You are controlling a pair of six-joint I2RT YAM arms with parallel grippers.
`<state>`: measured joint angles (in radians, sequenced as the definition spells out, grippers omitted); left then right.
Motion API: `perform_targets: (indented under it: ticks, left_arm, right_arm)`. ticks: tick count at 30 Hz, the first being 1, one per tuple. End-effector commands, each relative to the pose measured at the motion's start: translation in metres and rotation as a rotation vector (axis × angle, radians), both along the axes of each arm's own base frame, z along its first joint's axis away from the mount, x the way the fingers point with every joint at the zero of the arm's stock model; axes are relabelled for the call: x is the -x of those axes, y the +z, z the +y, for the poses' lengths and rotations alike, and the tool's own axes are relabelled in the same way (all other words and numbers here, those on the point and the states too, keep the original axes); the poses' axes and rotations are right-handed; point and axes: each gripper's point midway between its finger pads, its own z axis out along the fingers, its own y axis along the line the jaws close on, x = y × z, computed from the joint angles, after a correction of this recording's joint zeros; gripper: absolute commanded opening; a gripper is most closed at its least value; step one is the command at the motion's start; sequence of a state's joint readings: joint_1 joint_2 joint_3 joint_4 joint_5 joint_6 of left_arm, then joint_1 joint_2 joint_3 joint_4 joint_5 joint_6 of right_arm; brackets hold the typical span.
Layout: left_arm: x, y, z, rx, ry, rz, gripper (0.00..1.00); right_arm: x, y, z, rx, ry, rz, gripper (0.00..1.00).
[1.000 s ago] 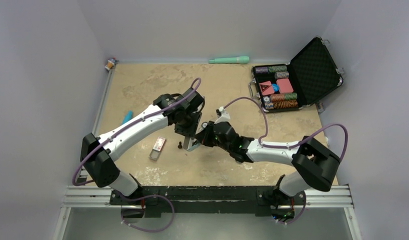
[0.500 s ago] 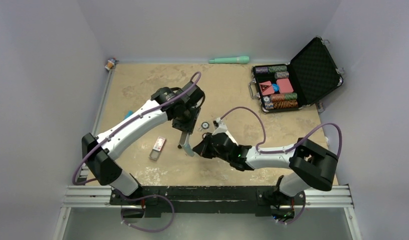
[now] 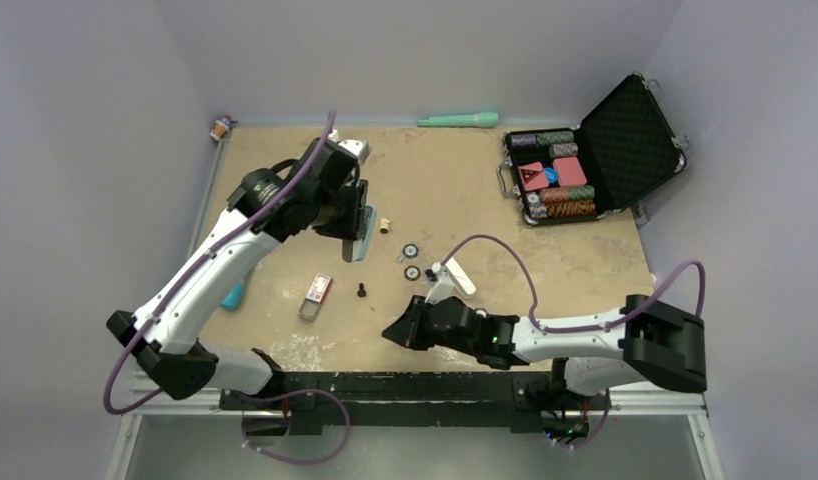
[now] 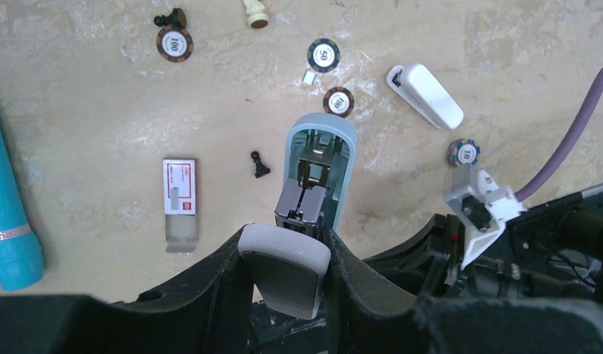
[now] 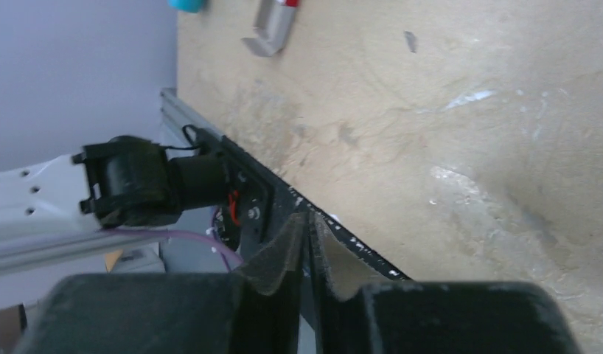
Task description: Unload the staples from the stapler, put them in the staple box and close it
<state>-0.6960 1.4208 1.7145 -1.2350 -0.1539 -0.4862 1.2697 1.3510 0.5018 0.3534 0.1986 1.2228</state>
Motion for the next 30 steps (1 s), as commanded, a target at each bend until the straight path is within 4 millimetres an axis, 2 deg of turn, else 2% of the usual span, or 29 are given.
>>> perform_targets:
  ticks: [1, 3, 5, 8, 13, 16, 20, 30]
  left_arm:
    - [0.023, 0.019, 0.0, 0.131, -0.04, -0.056, 0.0]
    - [0.033, 0.02, 0.0, 0.184, -0.055, -0.063, 0.0]
    - [0.045, 0.016, -0.001, 0.234, -0.081, -0.052, 0.0]
    - [0.064, 0.02, -0.011, 0.343, -0.157, -0.056, 0.0]
    - [0.091, 0.036, -0.02, 0.509, -0.249, -0.082, 0.0]
    - [0.108, 0.053, -0.028, 0.621, -0.318, -0.087, 0.0]
    - [0.125, 0.074, -0.035, 0.741, -0.373, -0.093, 0.0]
    - [0.144, 0.101, -0.043, 0.901, -0.429, -0.073, 0.0]
  right_arm:
    - [0.006, 0.05, 0.0, -0.14, -0.006, -0.074, 0.26]
    - [0.012, 0.073, -0.004, -0.198, 0.019, -0.114, 0.5]
    - [0.018, 0.092, -0.009, -0.253, 0.036, -0.145, 0.67]
    - [0.026, 0.119, -0.021, -0.349, 0.058, -0.194, 0.79]
    - [0.038, 0.163, -0.038, -0.521, 0.111, -0.294, 0.82]
    - [0.04, 0.18, -0.043, -0.566, 0.121, -0.335, 0.82]
    - [0.048, 0.207, -0.041, -0.621, 0.173, -0.41, 0.82]
    - [0.052, 0.267, -0.024, -0.644, 0.234, -0.57, 0.81]
